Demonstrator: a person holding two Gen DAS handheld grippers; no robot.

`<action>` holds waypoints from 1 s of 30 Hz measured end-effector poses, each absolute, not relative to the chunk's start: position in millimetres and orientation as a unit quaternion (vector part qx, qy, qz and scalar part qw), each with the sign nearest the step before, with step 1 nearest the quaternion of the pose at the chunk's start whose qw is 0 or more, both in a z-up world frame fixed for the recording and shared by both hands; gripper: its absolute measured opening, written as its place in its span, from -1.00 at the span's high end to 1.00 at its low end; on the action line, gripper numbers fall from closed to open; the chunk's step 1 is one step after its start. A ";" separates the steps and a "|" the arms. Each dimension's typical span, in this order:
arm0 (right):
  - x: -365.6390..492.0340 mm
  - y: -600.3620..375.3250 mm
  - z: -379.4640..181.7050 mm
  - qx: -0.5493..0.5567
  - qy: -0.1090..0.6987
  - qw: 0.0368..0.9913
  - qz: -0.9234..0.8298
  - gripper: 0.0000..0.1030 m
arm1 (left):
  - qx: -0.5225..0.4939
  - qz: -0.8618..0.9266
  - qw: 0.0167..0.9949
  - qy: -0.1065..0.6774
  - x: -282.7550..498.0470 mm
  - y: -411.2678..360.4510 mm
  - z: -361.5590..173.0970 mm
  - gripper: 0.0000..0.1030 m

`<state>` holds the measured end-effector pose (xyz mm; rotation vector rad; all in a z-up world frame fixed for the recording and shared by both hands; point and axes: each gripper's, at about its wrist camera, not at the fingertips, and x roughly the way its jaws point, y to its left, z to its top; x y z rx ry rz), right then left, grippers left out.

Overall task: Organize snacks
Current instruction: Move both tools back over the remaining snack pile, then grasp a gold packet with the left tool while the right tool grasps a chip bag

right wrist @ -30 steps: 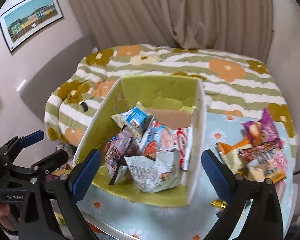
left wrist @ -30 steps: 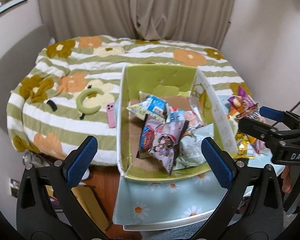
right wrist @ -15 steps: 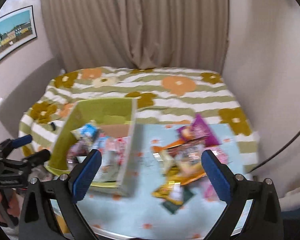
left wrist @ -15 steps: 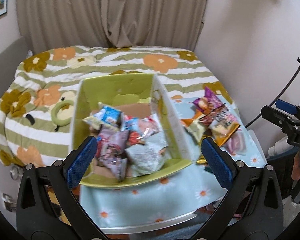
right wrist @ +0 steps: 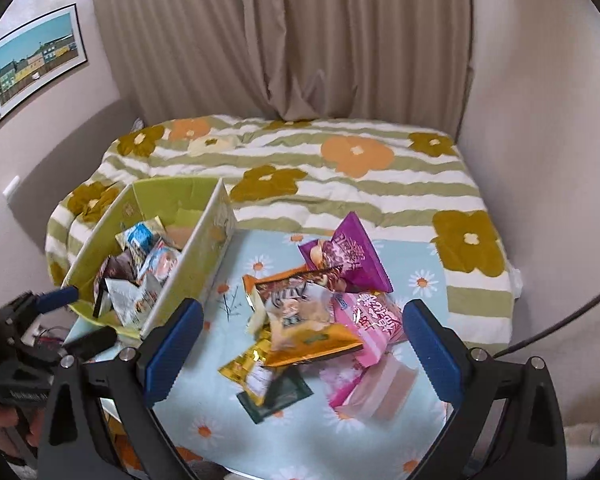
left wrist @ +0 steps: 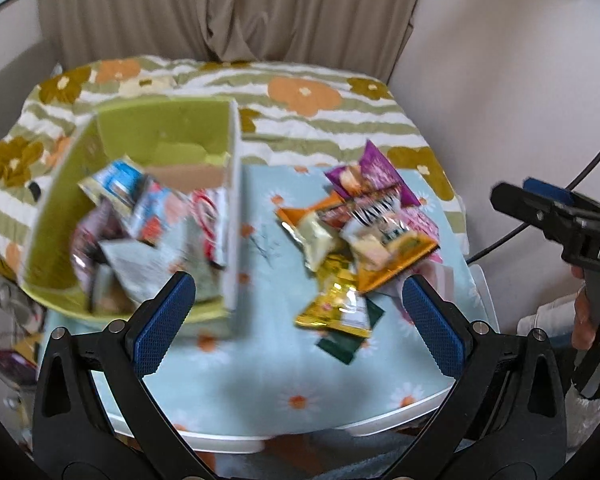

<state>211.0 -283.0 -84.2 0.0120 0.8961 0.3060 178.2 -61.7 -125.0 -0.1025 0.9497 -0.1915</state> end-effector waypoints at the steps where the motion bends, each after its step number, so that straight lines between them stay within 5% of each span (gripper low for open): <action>1: 215.3 -286.9 -89.9 0.004 0.437 0.886 0.157 -0.93 | -0.051 -0.090 0.880 0.463 178.4 -73.2 -133.8 -0.99; 18: 280.0 -265.4 -199.7 -0.018 0.509 0.825 0.244 -0.92 | -0.034 -0.097 0.848 0.520 214.6 -120.1 -235.7 -0.97; 30: 298.3 -248.4 -234.5 -0.039 0.531 0.808 0.251 -0.33 | -0.029 -0.122 0.828 0.546 234.5 -126.2 -270.4 -0.97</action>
